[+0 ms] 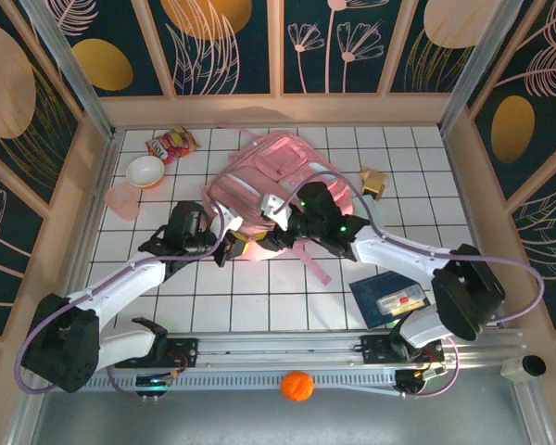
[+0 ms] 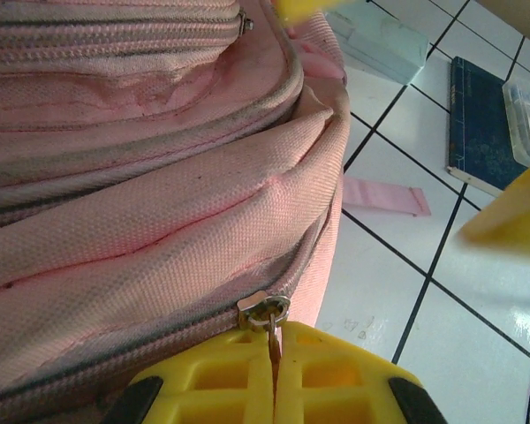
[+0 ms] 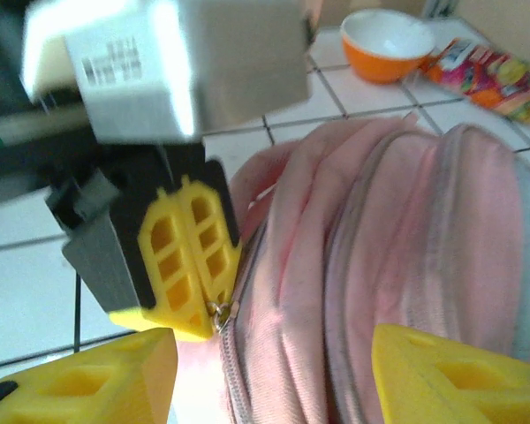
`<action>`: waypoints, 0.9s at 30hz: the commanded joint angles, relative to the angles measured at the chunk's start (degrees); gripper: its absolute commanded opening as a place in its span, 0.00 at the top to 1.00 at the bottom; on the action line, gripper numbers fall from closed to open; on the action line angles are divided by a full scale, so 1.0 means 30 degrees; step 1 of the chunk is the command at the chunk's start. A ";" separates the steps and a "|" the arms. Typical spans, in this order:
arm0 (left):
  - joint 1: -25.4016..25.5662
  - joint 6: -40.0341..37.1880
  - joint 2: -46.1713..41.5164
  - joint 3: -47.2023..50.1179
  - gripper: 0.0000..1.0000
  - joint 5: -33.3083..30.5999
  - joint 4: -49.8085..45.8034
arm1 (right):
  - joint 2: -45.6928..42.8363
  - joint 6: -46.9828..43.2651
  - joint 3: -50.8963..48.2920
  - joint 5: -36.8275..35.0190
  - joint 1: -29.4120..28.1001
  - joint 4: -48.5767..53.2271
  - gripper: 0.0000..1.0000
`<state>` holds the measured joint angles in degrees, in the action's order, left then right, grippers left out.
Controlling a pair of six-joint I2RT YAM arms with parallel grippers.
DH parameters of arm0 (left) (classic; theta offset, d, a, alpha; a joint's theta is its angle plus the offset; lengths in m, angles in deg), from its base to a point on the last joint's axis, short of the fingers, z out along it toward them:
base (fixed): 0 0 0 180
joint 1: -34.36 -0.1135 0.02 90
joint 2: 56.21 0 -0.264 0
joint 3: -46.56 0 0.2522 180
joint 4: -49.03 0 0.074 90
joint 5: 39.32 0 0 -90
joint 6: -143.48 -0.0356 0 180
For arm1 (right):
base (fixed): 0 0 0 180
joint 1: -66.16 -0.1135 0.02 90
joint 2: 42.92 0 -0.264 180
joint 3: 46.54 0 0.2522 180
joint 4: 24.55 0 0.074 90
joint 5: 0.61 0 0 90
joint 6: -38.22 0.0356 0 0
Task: Pack the student bag
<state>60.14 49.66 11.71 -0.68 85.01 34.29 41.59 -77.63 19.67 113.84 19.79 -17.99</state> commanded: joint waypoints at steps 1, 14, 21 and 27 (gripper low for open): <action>0.0005 0.0053 -0.0407 -0.0152 1.00 0.1410 0.1350 | 0.0767 -0.1513 0.0972 -0.0430 -0.0129 0.0146 0.40; -0.0153 0.0663 -0.0801 -0.0072 1.00 -0.0682 0.0651 | 0.1859 -0.4539 0.2132 -0.0028 0.0218 0.1834 1.00; -0.1915 0.1385 -0.0839 0.0300 1.00 -0.1700 -0.0047 | -0.1169 -0.9988 0.1109 0.6798 0.3137 0.6030 1.00; -0.2758 0.0518 -0.1175 -0.0242 1.00 -0.3293 -0.1575 | -0.2170 -1.3257 0.1903 0.8829 0.4873 0.9507 1.00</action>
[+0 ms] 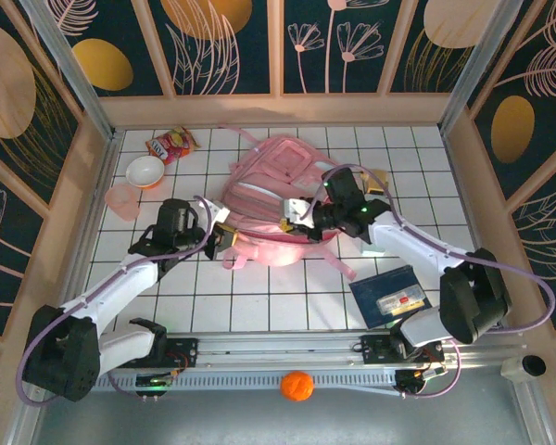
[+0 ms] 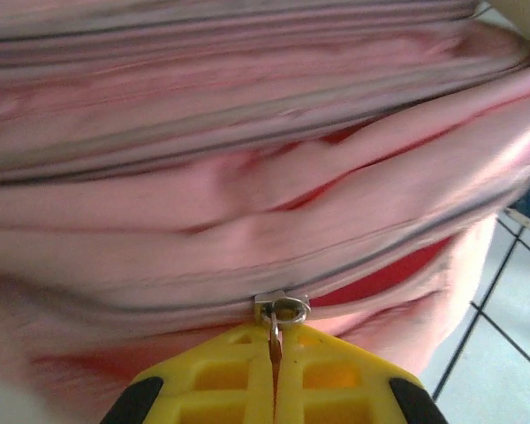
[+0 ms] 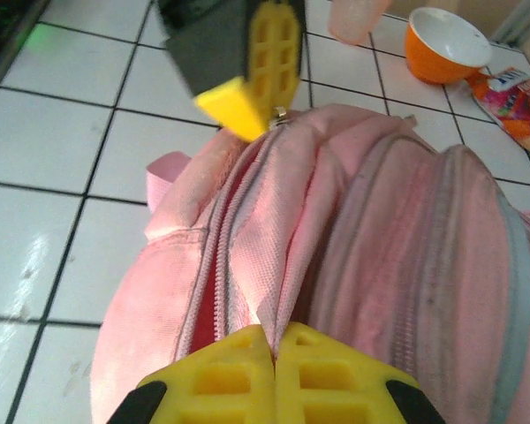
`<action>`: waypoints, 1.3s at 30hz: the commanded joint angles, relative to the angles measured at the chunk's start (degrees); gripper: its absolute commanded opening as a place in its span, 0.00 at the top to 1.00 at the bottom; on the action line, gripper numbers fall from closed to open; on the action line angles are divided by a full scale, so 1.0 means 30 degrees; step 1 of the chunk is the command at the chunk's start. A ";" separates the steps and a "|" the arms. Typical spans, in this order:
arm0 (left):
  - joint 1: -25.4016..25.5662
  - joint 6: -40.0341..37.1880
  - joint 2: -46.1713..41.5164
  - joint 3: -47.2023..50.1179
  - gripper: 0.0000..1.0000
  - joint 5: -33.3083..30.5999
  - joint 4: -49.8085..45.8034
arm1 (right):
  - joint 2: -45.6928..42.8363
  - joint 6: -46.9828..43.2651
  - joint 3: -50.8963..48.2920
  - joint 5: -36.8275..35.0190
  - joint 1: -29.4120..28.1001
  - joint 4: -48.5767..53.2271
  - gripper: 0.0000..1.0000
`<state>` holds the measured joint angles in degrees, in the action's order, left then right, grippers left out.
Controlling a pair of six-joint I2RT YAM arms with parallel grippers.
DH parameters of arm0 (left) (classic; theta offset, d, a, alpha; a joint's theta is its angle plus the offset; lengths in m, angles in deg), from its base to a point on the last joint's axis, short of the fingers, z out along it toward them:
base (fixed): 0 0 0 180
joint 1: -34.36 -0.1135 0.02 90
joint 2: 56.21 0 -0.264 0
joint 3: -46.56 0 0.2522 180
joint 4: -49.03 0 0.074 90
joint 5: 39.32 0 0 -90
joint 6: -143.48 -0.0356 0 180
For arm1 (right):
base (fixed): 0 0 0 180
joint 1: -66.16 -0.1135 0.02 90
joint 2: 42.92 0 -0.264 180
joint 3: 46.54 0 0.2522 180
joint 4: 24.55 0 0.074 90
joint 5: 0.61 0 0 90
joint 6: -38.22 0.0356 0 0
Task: Pack the student bag
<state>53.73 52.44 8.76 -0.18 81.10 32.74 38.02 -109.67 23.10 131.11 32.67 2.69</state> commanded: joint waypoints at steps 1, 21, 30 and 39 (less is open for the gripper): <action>-0.0810 -0.0416 -0.0049 -0.0407 1.00 -0.2359 -0.1146 | -0.1172 -0.2782 0.0878 0.3786 0.1060 0.3017 1.00; -0.0956 0.1530 -0.0968 -0.0322 1.00 0.5170 0.1655 | -0.0379 1.3546 -0.1217 -1.1447 -0.6970 -0.7236 0.44; -0.0910 0.0703 -0.1604 -0.0320 1.00 0.5760 0.0800 | 0.2797 1.3583 -0.0751 -1.3436 -0.7682 -0.8993 0.46; -0.1166 0.0332 0.0591 -0.1290 1.00 -0.1752 -0.1395 | -0.0258 0.7972 -0.1948 -0.8107 -0.6403 -0.4847 1.00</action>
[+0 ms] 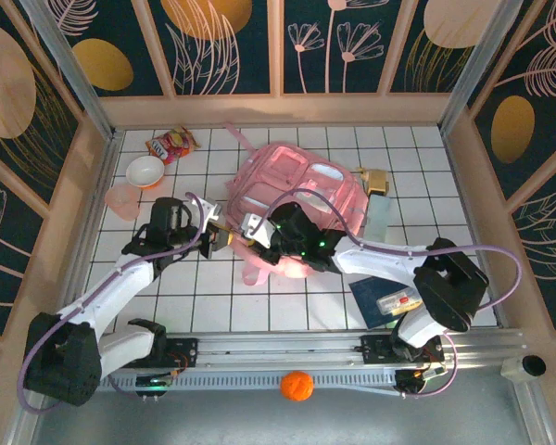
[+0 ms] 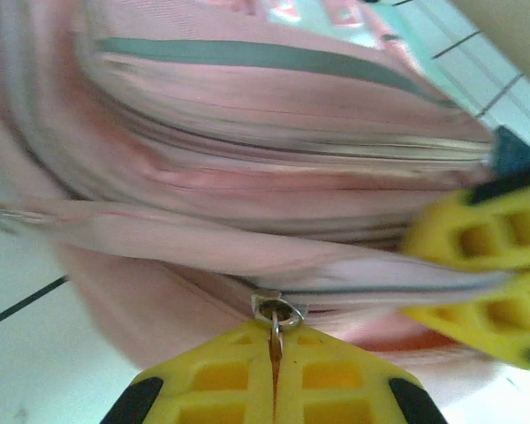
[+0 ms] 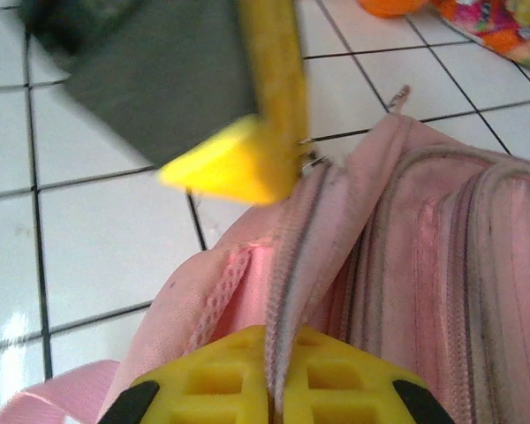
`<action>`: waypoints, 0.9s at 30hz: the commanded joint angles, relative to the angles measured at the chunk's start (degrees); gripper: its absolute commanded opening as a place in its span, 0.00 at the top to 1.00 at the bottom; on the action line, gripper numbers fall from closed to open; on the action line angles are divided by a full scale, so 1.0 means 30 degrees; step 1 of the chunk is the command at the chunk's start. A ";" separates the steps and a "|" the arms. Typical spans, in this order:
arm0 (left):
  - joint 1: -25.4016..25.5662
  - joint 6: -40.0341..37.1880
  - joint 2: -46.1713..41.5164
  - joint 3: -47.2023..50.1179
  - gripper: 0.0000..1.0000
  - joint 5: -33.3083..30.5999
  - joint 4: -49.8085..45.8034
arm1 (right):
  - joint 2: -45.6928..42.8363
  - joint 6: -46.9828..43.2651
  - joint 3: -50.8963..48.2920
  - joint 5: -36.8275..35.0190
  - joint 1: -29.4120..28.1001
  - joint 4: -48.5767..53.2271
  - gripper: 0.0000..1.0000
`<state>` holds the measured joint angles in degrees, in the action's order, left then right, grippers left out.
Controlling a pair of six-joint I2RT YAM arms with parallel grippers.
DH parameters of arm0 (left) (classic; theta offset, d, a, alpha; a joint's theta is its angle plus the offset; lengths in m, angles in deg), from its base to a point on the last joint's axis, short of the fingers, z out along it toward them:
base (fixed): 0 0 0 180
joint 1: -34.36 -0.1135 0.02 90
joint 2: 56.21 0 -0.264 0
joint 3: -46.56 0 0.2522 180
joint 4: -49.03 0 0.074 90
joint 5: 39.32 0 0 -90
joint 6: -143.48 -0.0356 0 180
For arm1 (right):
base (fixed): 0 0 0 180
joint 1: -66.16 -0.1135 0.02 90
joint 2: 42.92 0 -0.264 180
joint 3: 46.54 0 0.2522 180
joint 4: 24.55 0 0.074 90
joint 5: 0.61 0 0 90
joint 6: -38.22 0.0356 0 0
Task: Pack the student bag
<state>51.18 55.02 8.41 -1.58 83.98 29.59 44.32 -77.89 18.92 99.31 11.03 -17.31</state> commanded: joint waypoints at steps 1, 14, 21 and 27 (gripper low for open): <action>-0.0347 -0.0589 0.1031 -0.0941 1.00 -0.3111 -0.0214 | -0.3082 -0.3267 -0.0539 0.3945 0.1436 0.2675 1.00; -0.0409 -0.1258 0.5602 -0.3623 1.00 -0.5427 0.2097 | -0.7997 -1.0410 0.1883 1.4148 0.5334 1.1036 1.00; -0.0396 -0.0613 0.8167 -0.5631 0.89 -0.5388 0.2097 | -0.9172 -0.9184 0.0922 1.3545 0.5986 0.9002 1.00; -0.0411 0.1344 0.3771 -0.4624 0.32 -0.4792 0.2651 | -0.7407 -0.9987 0.1246 1.3214 0.5746 0.8243 1.00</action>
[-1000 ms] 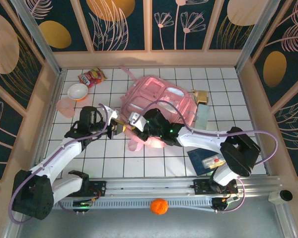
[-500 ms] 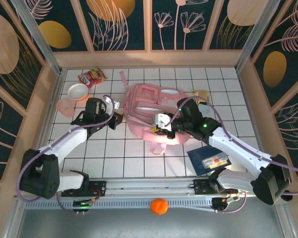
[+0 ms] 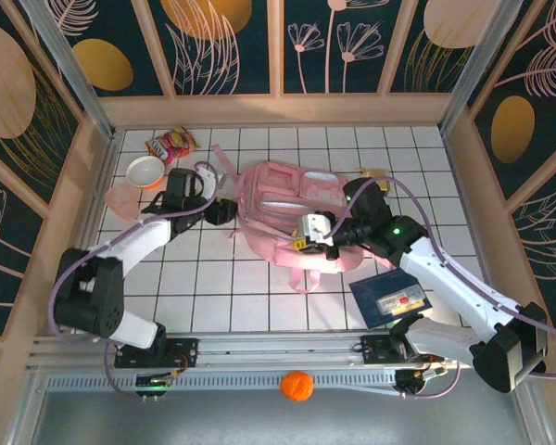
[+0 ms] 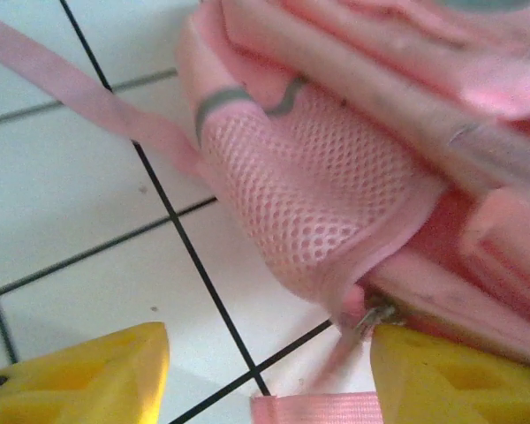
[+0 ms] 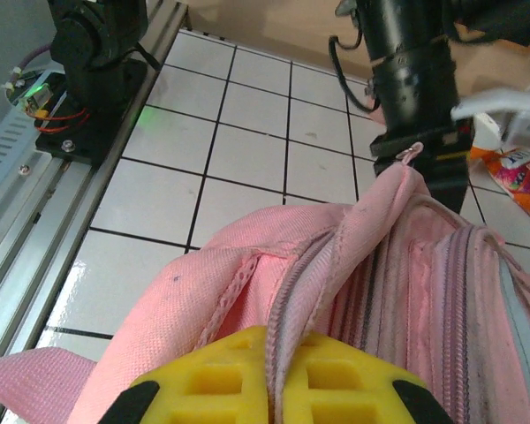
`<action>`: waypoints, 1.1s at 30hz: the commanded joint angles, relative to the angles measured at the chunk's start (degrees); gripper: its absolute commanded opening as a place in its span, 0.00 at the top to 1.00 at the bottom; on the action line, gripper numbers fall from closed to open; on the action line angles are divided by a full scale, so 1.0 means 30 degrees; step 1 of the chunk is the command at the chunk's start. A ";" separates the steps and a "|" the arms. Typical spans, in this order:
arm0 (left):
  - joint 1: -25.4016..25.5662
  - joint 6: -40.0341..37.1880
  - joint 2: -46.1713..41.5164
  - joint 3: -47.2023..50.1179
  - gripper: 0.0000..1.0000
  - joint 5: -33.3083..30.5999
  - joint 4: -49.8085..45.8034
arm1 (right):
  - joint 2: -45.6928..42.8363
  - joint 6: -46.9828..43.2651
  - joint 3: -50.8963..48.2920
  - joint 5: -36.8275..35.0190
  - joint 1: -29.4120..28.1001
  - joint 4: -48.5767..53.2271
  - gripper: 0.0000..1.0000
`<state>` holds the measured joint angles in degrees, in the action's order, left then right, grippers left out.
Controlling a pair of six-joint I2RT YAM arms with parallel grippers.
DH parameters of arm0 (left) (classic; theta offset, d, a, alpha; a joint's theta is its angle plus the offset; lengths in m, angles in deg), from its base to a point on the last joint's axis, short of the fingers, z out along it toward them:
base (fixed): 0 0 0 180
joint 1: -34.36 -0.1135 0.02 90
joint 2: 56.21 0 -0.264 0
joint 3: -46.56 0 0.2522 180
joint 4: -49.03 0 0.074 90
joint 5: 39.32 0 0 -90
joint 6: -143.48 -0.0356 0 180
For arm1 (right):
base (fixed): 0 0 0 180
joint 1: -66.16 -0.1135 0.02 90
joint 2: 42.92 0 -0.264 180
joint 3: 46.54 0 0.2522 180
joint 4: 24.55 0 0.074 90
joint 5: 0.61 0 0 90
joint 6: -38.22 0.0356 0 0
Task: Pack the student bag
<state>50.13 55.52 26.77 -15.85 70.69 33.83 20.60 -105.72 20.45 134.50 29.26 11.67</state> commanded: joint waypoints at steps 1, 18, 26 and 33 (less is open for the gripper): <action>-0.0057 0.1295 -0.3085 0.0230 0.29 -0.0696 0.0992 | 0.1093 -0.1230 0.1116 0.1364 -0.0613 -0.1132 1.00; -0.0045 0.0879 -0.6887 0.1609 0.26 -0.4183 -0.1042 | 0.7697 -0.3290 0.4587 0.0789 -0.2910 0.0270 0.99; -0.0054 0.2115 -0.5442 0.1775 0.24 -0.4686 -0.0111 | 0.4312 0.9651 -0.1915 -0.3101 -0.1322 -0.9431 0.51; 0.1611 0.3700 -0.4202 0.1059 0.32 -0.1301 0.1144 | 0.3024 2.0268 -0.2266 -0.5560 -0.0058 -0.8580 0.41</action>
<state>51.55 63.96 14.05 -10.73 61.84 33.40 32.45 -64.73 14.66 122.76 27.09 -11.43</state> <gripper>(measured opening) 0.683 0.586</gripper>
